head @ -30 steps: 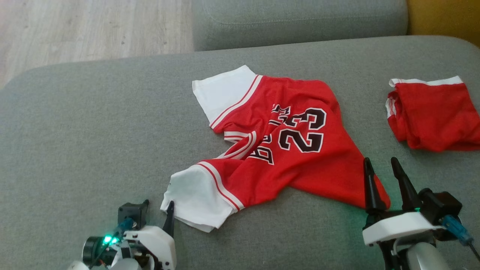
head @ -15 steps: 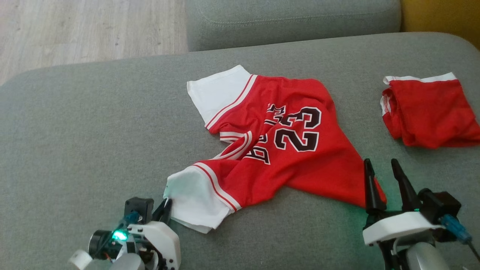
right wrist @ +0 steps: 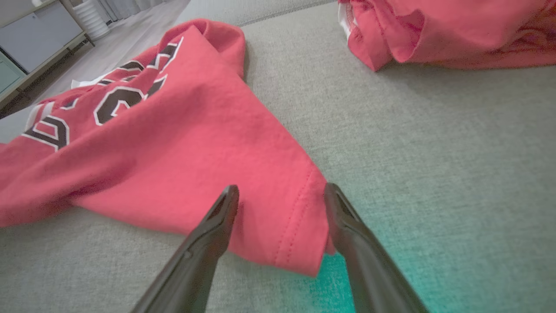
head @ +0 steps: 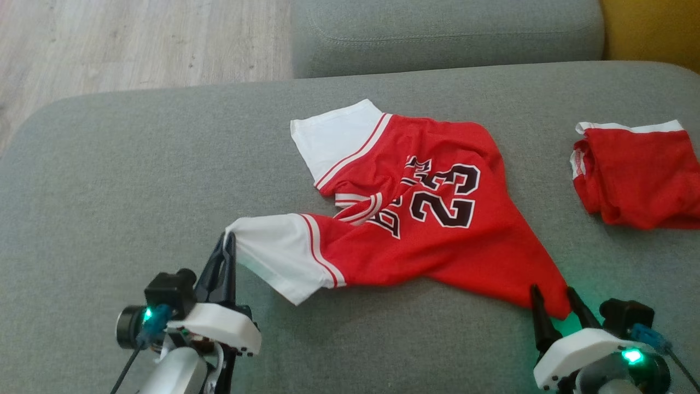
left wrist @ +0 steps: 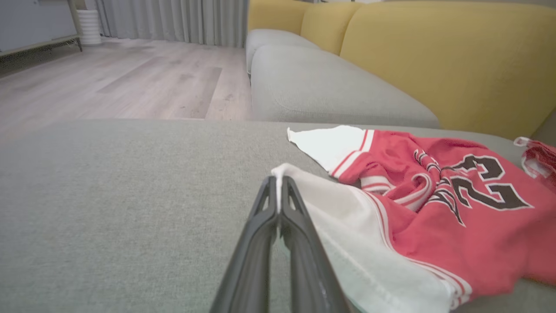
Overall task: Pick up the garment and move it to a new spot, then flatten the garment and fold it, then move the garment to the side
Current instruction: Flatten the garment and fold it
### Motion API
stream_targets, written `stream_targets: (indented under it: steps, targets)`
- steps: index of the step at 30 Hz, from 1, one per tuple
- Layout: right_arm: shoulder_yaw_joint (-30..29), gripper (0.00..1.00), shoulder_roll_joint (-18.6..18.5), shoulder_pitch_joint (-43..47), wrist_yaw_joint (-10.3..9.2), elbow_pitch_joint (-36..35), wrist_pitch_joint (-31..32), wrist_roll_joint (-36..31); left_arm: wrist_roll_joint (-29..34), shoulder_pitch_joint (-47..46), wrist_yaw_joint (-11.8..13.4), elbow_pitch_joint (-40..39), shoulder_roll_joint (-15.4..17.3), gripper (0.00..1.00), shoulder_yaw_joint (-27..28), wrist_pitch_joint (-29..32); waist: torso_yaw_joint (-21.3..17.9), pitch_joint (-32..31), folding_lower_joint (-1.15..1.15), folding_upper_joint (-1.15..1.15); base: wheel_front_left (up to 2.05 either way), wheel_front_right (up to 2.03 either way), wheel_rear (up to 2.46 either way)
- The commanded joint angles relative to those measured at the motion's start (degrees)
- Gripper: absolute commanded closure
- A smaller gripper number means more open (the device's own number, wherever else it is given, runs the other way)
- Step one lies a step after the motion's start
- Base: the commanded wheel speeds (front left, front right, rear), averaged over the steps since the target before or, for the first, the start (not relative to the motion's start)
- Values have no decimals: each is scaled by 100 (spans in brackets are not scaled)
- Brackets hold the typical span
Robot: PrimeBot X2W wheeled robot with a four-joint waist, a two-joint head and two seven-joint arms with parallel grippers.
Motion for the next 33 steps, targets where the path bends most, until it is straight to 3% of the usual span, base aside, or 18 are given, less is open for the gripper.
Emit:
stream_targets:
  steps: [1,14,26,27,28,29,33]
  targets:
    - [125,0,-20,-137,-4,-136,-11,35,19,-172,33,-193,57,100,253,-87,6,-1,0,0,0,0,0]
    - [45,0,-20,-187,-4,310,254,160,12,-132,139,-334,94,100,329,-290,-53,-45,0,0,0,0,0]
    - [476,0,-20,-216,-4,366,413,273,-15,-136,152,-316,129,100,253,-216,-37,-64,0,0,0,0,0]
    - [541,12,-20,-210,-4,350,439,306,-20,-131,153,-314,136,100,252,-215,-32,-71,0,0,0,0,0]
    - [600,67,-20,-201,-4,334,468,343,-24,-126,156,-311,144,100,253,-213,-29,-80,0,0,0,0,0]
    - [648,100,-20,-191,-4,313,484,365,-28,-122,162,-309,151,100,255,-213,-27,-90,0,0,0,0,0]
    - [820,100,-20,-147,-4,128,482,454,-59,-102,190,-327,180,100,291,-234,-23,-148,0,0,0,0,0]
